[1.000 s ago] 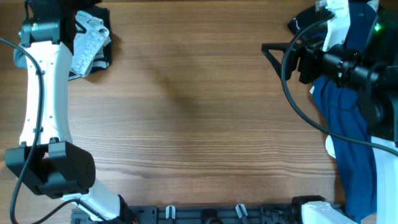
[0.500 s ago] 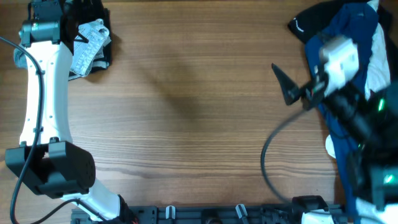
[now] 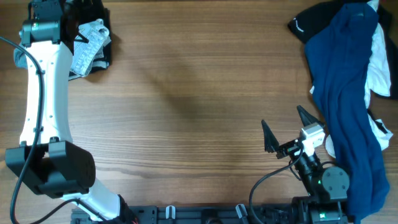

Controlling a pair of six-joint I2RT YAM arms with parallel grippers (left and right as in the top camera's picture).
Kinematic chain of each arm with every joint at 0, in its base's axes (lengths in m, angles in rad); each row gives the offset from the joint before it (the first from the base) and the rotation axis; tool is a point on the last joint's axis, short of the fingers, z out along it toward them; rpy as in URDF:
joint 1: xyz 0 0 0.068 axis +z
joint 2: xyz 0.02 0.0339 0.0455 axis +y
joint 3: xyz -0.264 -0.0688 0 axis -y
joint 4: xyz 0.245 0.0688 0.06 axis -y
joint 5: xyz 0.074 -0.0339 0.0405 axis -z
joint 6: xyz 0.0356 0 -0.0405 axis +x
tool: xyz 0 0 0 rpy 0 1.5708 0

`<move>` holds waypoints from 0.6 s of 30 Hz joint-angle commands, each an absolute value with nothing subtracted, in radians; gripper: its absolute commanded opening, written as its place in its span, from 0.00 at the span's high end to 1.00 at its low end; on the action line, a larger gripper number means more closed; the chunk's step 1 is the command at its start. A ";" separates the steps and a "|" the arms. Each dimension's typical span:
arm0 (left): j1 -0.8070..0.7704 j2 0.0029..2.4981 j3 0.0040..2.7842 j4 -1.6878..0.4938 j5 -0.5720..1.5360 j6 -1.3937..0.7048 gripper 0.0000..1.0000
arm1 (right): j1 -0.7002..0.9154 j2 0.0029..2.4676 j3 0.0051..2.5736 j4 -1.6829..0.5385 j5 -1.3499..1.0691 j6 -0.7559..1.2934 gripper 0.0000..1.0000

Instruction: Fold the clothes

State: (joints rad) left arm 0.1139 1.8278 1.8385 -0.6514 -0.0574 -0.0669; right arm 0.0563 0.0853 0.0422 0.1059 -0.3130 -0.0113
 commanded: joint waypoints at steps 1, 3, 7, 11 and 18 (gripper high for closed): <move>0.118 1.835 1.833 -0.648 -0.050 -0.084 0.00 | 0.052 0.010 0.005 0.064 -0.262 -0.001 0.00; 0.118 1.835 1.833 -0.648 -0.050 -0.084 0.00 | 0.051 0.003 0.005 0.043 -0.240 -0.001 0.00; 0.118 1.835 1.833 -0.648 -0.050 -0.084 0.00 | 0.051 0.004 0.005 0.021 -0.240 0.000 0.00; 0.118 1.835 1.833 -0.648 -0.050 -0.083 0.00 | 0.051 0.005 0.005 0.021 -0.240 0.000 0.00; 0.118 1.835 1.833 -0.649 -0.050 -0.084 0.00 | 0.051 0.005 0.005 0.021 -0.240 0.000 0.00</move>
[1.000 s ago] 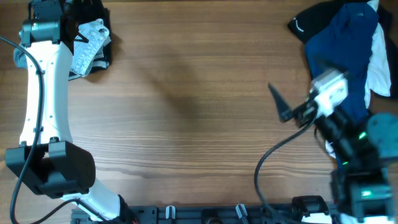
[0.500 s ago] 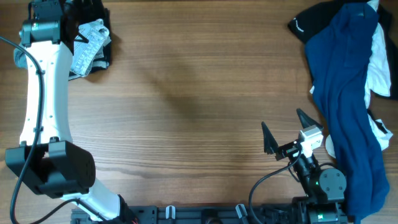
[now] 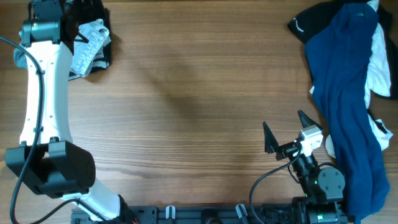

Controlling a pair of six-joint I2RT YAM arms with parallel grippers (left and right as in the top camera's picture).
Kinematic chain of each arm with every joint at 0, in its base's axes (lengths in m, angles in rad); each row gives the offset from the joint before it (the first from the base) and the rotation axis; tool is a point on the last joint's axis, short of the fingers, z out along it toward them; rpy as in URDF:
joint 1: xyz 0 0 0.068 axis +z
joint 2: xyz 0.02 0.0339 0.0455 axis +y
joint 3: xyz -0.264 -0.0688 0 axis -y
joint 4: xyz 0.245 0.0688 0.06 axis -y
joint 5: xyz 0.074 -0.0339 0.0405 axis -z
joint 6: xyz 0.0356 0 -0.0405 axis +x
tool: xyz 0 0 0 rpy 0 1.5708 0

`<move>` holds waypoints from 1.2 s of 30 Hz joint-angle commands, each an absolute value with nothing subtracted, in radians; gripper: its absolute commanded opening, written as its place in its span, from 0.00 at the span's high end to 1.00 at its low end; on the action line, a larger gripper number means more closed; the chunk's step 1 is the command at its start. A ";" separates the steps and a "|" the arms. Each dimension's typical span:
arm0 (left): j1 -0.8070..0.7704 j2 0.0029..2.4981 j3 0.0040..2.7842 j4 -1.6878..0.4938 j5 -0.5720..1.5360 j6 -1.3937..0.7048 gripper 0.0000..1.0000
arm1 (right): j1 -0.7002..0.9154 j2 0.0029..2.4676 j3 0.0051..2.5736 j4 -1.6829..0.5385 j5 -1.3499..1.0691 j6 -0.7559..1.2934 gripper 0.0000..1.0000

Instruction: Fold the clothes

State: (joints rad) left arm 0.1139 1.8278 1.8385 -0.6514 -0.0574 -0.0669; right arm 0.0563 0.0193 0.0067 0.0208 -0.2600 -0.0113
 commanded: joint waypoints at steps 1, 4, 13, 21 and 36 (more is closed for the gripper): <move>0.118 1.835 1.833 -0.648 -0.050 -0.084 0.00 | 0.051 0.005 0.005 0.021 -0.240 0.000 0.00; 0.118 1.835 1.833 -0.649 -0.050 -0.084 0.00 | 0.051 0.005 0.005 0.022 -0.240 0.000 0.00; 0.122 1.822 1.833 -0.832 -0.049 -0.084 0.00 | 0.051 0.005 0.005 0.021 -0.240 0.000 0.00; 0.084 1.656 1.800 -0.792 0.054 -0.087 0.00 | 0.051 0.005 0.005 0.022 -0.240 0.000 0.00; 0.078 0.759 0.659 0.020 0.056 -0.097 0.00 | 0.051 0.005 0.005 0.021 -0.240 0.000 0.00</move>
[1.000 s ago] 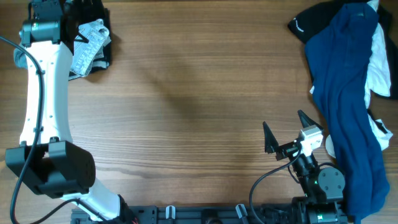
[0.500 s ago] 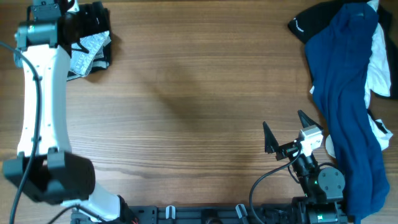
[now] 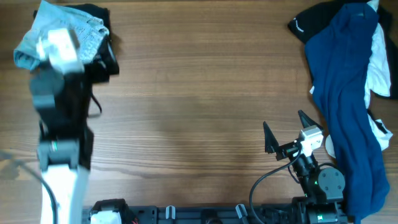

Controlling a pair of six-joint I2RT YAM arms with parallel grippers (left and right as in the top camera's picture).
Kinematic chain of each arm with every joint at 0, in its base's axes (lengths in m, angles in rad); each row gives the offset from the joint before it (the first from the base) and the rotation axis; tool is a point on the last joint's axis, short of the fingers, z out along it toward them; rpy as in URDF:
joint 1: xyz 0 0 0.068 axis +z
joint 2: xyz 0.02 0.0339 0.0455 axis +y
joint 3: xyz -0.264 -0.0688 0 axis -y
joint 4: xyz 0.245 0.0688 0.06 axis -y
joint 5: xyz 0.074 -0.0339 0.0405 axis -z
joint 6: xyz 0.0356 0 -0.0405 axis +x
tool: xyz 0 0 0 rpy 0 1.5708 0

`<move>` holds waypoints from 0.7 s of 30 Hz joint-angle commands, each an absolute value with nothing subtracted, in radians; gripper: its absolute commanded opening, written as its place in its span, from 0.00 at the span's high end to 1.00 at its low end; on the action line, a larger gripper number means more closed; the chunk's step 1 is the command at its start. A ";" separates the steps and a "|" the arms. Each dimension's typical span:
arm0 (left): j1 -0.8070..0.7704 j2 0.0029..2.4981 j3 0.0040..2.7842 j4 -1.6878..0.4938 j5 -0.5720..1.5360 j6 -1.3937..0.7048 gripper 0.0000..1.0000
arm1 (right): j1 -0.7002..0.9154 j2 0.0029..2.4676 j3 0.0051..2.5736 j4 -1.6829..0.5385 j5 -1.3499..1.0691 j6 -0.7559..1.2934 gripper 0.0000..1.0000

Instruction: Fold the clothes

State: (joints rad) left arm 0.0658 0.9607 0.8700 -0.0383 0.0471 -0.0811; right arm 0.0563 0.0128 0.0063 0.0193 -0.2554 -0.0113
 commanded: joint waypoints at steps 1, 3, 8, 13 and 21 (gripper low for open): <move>0.085 0.678 0.580 0.032 0.055 -0.103 0.00 | 0.051 0.005 0.005 0.021 -0.240 0.000 0.00; 0.100 0.564 0.478 0.039 0.056 -0.121 0.00 | 0.051 0.005 0.005 0.021 -0.240 0.000 0.00; 0.112 0.319 0.281 0.035 0.070 -0.140 0.00 | 0.051 0.005 0.005 0.021 -0.240 0.000 0.00; 0.112 0.165 0.162 0.035 0.078 -0.140 0.01 | 0.051 0.005 0.005 0.021 -0.240 0.000 0.00; 0.112 0.009 0.020 0.041 0.078 -0.139 0.00 | 0.051 0.005 0.005 0.021 -0.240 0.000 0.00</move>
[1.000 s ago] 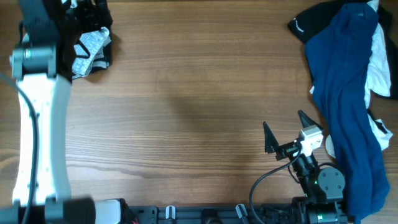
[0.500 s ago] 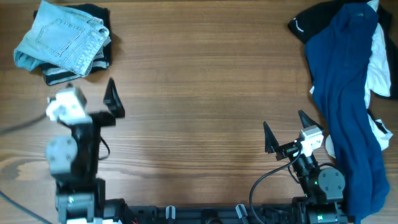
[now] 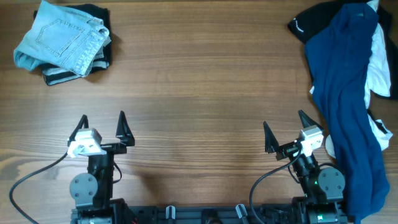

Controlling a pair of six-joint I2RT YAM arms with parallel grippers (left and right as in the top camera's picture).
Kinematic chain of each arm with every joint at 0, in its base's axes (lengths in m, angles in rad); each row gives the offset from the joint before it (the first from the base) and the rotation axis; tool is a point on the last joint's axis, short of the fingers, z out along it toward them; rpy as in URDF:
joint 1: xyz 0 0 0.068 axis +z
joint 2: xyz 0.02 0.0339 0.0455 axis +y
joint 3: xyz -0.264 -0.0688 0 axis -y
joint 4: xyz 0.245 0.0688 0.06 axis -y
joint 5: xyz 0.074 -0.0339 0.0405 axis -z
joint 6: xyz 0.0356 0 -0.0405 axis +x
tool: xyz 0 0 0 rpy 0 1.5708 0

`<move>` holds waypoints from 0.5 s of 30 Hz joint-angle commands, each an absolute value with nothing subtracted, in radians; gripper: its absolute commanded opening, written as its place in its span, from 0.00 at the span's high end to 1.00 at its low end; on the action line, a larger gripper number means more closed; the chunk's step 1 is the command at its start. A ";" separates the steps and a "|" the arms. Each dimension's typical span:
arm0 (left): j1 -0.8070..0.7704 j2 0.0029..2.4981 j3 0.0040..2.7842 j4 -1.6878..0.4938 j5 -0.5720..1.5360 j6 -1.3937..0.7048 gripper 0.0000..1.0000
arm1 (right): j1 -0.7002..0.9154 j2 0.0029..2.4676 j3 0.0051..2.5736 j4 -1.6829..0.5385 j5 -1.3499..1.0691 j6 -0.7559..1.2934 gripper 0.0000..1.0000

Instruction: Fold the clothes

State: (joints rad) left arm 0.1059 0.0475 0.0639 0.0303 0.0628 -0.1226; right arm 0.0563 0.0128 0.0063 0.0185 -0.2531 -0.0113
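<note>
Folded light-blue denim shorts [image 3: 62, 37] lie on top of a small stack of dark clothes [image 3: 99, 53] at the far left corner. A long dark-blue garment [image 3: 345, 106] sprawls unfolded down the right side, over white [image 3: 380, 68] and black [image 3: 311, 25] clothes. My left gripper [image 3: 102, 122] is open near the front left, well away from the stack, with nothing in it. Beside the blue garment's edge at the front right, my right gripper [image 3: 283, 129] is open and holds nothing.
The wooden table [image 3: 199, 93] spans the view. Both arm bases [image 3: 205, 214] sit along the front edge. The unfolded pile reaches the right edge of the table.
My left arm has drawn back from the far-left stack to the front left, where its gripper stands open. The denim shorts lie uncovered on the stack. The right arm is unchanged.
My left arm was stretched out over the stack at the far left corner, hiding most of it, at the first two moments. Then it was blurred partway back with the denim showing. Now it rests at the front left. The right gripper shifted only slightly.
</note>
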 commanded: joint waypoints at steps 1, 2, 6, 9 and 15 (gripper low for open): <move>0.112 0.002 0.009 0.043 0.078 -0.139 0.00 | 0.051 0.005 0.005 0.021 -0.240 0.001 0.00; 0.112 0.003 0.006 0.037 0.078 -0.139 0.00 | 0.051 0.005 0.005 0.021 -0.240 0.000 0.00; 0.112 0.003 0.006 0.025 0.070 -0.139 0.00 | 0.051 0.005 0.005 0.021 -0.240 0.000 0.00; 0.112 0.003 0.006 -0.078 0.074 -0.141 0.00 | 0.051 0.005 0.005 0.021 -0.240 0.000 0.00; 0.112 0.003 0.006 -0.072 0.074 -0.142 0.00 | 0.051 0.005 0.005 0.021 -0.240 0.000 0.00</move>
